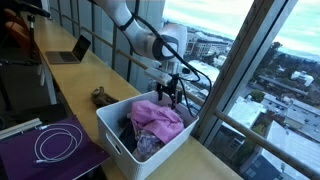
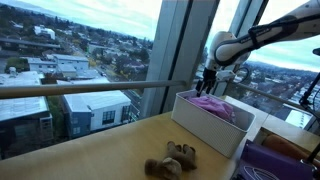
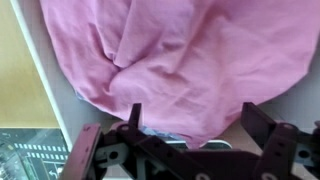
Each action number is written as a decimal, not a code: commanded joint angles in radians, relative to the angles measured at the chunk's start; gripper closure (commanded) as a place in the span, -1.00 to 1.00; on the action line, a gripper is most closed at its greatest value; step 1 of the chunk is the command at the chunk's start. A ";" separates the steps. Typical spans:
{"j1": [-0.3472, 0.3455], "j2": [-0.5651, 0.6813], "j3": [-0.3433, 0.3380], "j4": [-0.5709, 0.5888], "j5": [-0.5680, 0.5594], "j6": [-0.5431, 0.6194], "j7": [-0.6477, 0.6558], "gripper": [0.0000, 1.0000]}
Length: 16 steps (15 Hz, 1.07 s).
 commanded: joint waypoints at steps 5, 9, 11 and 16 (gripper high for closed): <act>-0.006 0.081 -0.084 -0.017 -0.041 -0.022 0.099 -1.00; -0.024 0.119 -0.068 -0.004 -0.006 -0.088 0.105 -1.00; -0.026 0.115 -0.070 -0.004 -0.001 -0.109 0.115 -0.45; -0.033 0.082 -0.070 0.010 0.015 -0.157 0.123 0.31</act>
